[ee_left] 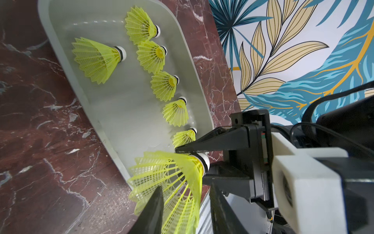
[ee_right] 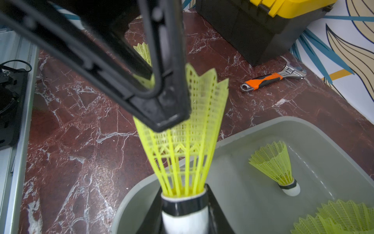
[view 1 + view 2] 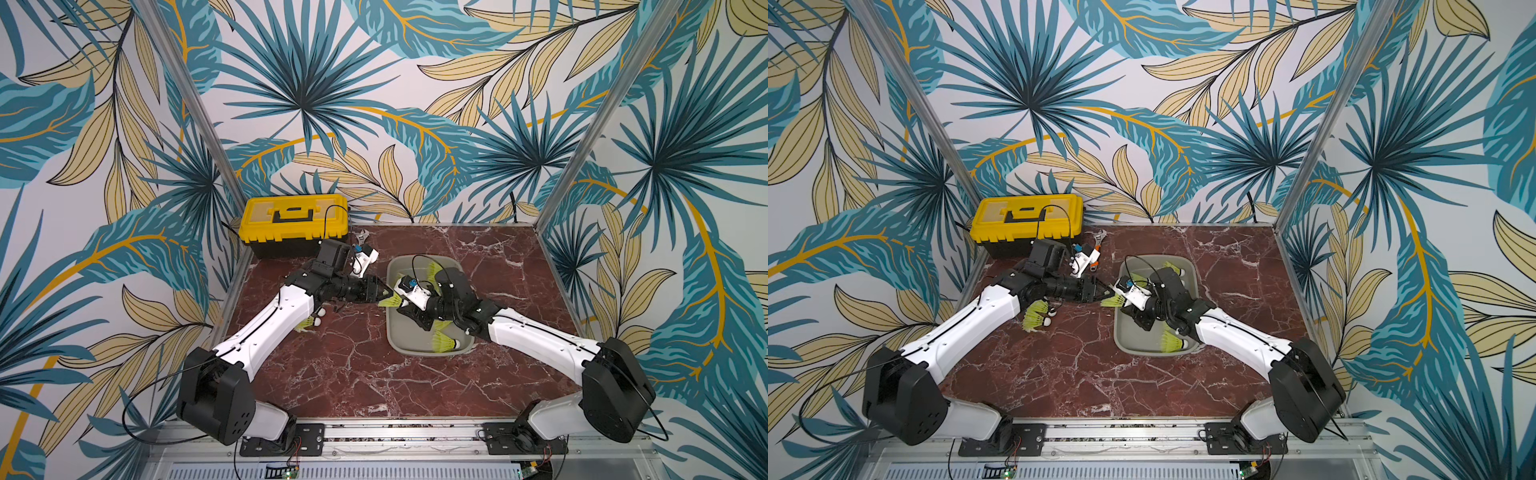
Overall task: Put the shuttlecocks into the storage box
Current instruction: Place the shuttlecock in the storage box.
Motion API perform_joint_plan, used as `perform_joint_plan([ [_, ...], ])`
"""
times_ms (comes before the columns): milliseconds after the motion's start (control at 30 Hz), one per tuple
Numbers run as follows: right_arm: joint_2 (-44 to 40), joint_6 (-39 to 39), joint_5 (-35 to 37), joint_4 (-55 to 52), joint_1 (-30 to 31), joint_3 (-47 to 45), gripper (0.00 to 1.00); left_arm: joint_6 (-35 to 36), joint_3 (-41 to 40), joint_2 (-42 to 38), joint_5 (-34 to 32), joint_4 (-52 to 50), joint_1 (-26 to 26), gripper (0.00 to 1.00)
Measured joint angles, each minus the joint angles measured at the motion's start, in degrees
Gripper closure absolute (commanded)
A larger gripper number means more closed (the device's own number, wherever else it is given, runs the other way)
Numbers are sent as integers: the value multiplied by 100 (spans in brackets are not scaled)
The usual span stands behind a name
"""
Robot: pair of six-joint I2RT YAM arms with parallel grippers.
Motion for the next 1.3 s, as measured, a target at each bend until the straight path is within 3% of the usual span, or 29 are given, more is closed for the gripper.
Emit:
perform_joint_plan([
  [267, 0, -42, -15, -59, 0, 0, 79, 195, 39, 48, 190, -173, 4, 80],
  [467, 0, -42, -11, -79, 0, 0, 79, 179, 39, 79, 282, -162, 7, 100],
  [633, -2, -42, 66, -94, -2, 0, 68, 101, 39, 138, 398, -72, 7, 100],
  [700, -22, -15, 144, -63, 0, -7, 52, -26, 39, 140, 450, 52, 7, 100],
  [800, -184, -4, 356, 59, 0, -140, 39, -330, 26, 140, 442, 450, 7, 100],
  [967, -721, 55, 861, 391, 0, -673, 31, -1014, -160, 136, 175, 1364, -50, 100],
  [1300, -2256, 420, 2090, 697, 0, -1897, 30, -2210, -525, 481, -664, 2837, -483, 100],
])
